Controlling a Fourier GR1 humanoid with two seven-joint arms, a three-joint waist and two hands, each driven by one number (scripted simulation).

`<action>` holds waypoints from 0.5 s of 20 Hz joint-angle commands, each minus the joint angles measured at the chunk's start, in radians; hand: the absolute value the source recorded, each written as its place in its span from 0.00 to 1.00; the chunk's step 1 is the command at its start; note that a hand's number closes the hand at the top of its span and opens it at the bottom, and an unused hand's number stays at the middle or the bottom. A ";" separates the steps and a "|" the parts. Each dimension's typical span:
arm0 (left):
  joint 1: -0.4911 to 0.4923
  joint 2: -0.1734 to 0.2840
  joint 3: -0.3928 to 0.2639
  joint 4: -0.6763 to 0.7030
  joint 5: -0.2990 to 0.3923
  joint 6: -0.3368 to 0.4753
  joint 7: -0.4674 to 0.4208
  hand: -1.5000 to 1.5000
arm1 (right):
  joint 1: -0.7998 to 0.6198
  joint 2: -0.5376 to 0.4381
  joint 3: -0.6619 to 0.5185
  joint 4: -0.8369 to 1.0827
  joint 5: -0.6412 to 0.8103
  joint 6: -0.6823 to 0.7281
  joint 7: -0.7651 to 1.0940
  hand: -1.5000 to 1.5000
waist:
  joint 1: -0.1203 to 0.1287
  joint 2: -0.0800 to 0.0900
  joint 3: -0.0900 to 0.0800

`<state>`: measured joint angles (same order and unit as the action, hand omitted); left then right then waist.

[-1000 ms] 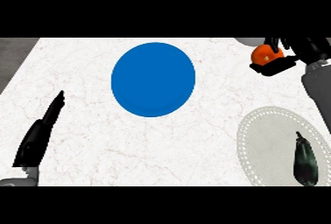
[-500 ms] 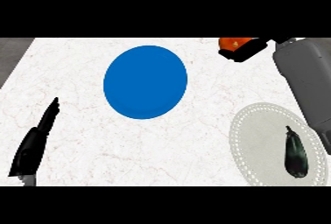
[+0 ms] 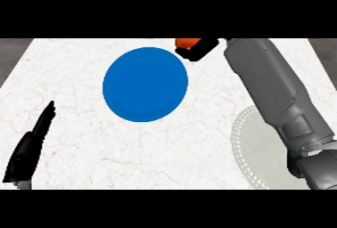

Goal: Pick the squash from the placemat and place it in the plate

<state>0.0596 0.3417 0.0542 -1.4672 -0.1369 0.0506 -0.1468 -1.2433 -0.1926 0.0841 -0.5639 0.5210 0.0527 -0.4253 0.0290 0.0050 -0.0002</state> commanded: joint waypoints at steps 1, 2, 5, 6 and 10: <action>0.024 0.018 0.003 -0.042 0.006 -0.031 0.013 0.50 | -0.051 0.132 0.009 0.082 0.028 -0.073 0.073 1.00 | 0.012 0.003 0.000; 0.038 -0.024 -0.017 -0.044 -0.019 0.008 0.010 0.50 | -0.101 0.084 0.001 0.077 0.016 0.034 0.098 1.00 | 0.000 -0.001 0.000; 0.011 -0.002 0.018 0.040 -0.015 -0.006 -0.054 0.50 | -0.106 0.161 0.021 0.128 0.044 0.006 0.125 1.00 | -0.002 0.002 -0.001; 0.000 0.013 0.014 0.001 0.004 -0.037 -0.013 0.50 | -0.134 0.188 0.044 0.176 0.046 -0.045 0.147 1.00 | 0.023 0.008 -0.001; -0.031 -0.013 0.004 0.024 -0.015 -0.018 -0.011 0.50 | -0.156 0.191 0.104 0.232 0.017 -0.026 0.165 1.00 | 0.034 0.010 -0.001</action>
<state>0.0486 0.3394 0.0565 -1.4719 -0.1433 0.0275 -0.1391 -1.3560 -0.0271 0.1475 -0.3926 0.5509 0.0267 -0.2997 0.0487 0.0113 -0.0010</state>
